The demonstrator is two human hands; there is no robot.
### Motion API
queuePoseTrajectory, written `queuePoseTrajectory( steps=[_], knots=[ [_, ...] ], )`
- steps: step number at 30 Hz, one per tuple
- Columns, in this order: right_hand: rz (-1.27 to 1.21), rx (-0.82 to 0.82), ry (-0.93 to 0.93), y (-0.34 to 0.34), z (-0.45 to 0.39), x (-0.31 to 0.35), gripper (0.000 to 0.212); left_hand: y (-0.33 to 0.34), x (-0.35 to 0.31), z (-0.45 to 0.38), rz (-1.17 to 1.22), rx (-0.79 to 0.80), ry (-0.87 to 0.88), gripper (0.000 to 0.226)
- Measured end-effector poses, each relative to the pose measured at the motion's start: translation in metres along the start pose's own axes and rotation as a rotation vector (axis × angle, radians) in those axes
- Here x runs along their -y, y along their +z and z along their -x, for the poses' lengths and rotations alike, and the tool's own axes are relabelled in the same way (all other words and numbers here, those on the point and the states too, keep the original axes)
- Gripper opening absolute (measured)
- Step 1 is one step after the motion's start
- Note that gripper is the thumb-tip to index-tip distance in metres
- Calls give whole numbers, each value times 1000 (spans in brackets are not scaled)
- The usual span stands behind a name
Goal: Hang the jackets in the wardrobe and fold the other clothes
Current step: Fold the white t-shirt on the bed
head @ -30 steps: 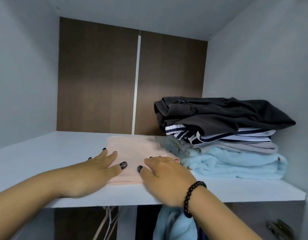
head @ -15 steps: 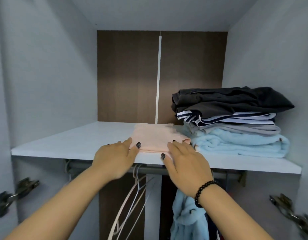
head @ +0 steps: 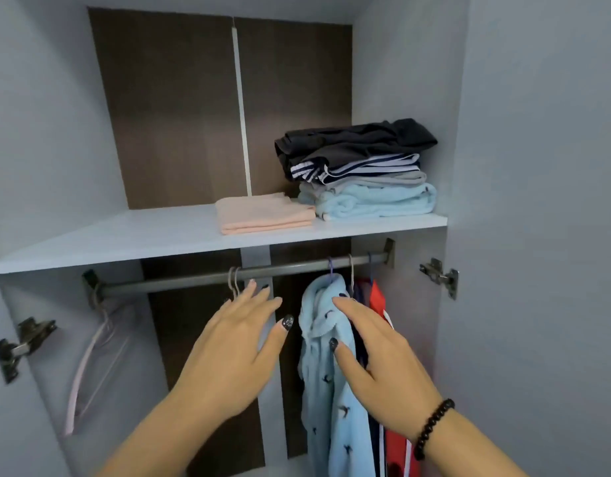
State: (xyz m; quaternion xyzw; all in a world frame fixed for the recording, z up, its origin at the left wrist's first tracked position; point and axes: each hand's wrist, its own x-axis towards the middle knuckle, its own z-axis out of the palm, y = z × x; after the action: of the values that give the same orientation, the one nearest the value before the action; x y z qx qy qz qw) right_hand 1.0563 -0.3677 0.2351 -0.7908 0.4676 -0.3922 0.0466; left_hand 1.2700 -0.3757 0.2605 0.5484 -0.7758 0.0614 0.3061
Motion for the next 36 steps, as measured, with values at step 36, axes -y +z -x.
queuePoseTrajectory(
  steps=[36],
  knots=[
    [350,-253,1149,-266,537,3,57,130,-457,243,636,902,659,63]
  ],
)
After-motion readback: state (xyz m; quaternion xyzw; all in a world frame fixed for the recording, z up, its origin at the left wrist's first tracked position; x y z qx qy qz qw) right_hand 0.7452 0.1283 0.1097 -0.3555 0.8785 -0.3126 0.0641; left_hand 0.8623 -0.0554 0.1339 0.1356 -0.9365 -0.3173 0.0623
